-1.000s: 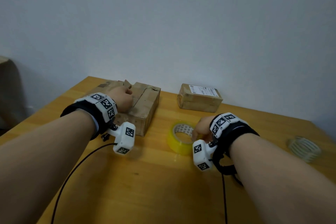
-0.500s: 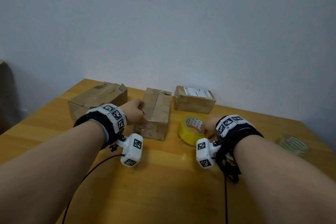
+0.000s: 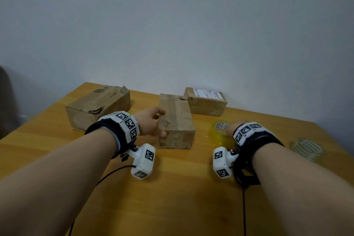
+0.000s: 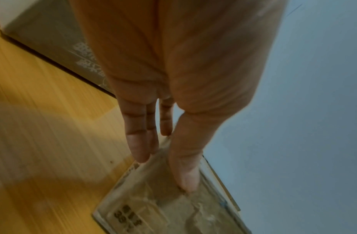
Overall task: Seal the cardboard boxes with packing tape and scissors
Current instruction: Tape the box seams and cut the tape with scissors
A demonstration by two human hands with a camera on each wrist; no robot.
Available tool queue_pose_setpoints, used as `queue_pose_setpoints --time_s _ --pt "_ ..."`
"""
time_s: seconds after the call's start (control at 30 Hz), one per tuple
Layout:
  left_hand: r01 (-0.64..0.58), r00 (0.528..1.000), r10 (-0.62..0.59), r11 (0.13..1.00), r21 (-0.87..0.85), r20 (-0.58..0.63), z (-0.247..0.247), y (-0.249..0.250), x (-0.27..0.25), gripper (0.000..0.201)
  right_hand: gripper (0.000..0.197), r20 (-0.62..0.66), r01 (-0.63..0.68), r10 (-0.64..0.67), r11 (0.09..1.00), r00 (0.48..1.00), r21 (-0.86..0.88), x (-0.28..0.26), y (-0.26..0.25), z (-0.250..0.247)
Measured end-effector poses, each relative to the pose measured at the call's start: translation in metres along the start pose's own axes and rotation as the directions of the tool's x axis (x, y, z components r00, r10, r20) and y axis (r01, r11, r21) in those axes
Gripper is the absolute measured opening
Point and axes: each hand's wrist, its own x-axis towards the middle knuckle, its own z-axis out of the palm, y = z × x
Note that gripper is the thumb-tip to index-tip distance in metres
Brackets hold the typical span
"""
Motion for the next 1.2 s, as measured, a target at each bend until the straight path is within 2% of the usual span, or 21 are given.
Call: queue_pose_setpoints --time_s 0.03,0.07,0.1,0.13,0.2,0.3,0.43,0.53,0.67,0.8,0.9,1.03,1.2 --pt "-0.008 1.0 0.008 0.999 -0.043 0.014 0.002 0.002 0.0 0.081 0.03 -0.099 0.009 0.004 0.991 0.995 0.134 0.003 -0.003 -0.001" --pt "-0.013 1.0 0.015 0.997 -0.074 0.023 0.003 0.004 0.0 0.078 0.024 -0.16 0.035 -0.004 0.981 0.987 0.191 0.011 -0.008 -0.003" --pt "-0.017 0.999 0.02 0.996 -0.093 0.029 0.005 0.005 0.0 0.075 0.022 -0.197 0.076 -0.028 0.967 0.98 0.244 0.011 -0.018 -0.005" --pt "-0.022 0.999 0.025 0.995 -0.1 0.031 0.006 0.006 -0.001 0.071 0.02 -0.211 0.169 -0.105 0.936 0.972 0.308 0.004 -0.03 -0.009" --pt "-0.034 0.999 0.036 0.995 -0.095 0.028 0.008 0.006 -0.002 0.062 0.016 -0.221 0.349 -0.278 0.829 0.935 0.437 -0.014 -0.053 -0.011" --pt "-0.051 0.998 0.053 0.995 -0.084 0.023 0.01 0.006 -0.004 0.054 0.013 -0.122 0.437 -0.437 0.755 0.891 0.489 -0.034 -0.077 -0.008" --pt "-0.062 0.998 0.063 0.993 -0.097 0.004 0.008 0.005 -0.005 0.045 0.013 -0.022 0.415 -0.459 0.781 0.888 0.467 -0.033 -0.084 0.003" --pt "-0.056 0.998 0.057 0.992 -0.117 -0.002 0.009 0.004 -0.006 0.042 0.009 -0.012 0.427 -0.482 0.766 0.876 0.48 -0.03 -0.08 0.011" --pt "-0.045 0.999 0.045 0.993 -0.11 -0.008 0.011 0.007 -0.005 0.039 0.034 0.009 0.417 -0.473 0.785 0.881 0.458 -0.031 -0.084 0.018" --pt "-0.036 0.999 0.036 0.993 -0.111 -0.004 0.012 0.009 -0.004 0.04 0.042 -0.049 0.399 -0.405 0.862 0.913 0.312 -0.032 -0.094 0.025" --pt "-0.025 1.0 0.025 0.99 -0.137 0.0 0.012 0.007 -0.004 0.034 0.032 -0.029 0.377 -0.38 0.898 0.924 0.226 -0.03 -0.102 0.024" --pt "-0.035 0.995 0.017 0.983 -0.179 -0.103 0.016 0.007 0.0 0.013 0.02 0.019 0.368 -0.375 0.918 0.927 0.151 -0.027 -0.107 0.026" --pt "0.052 0.981 -0.089 0.976 -0.21 -0.171 0.024 0.016 0.008 0.023 0.034 0.028 0.395 -0.402 0.909 0.915 0.135 -0.03 -0.101 0.016"
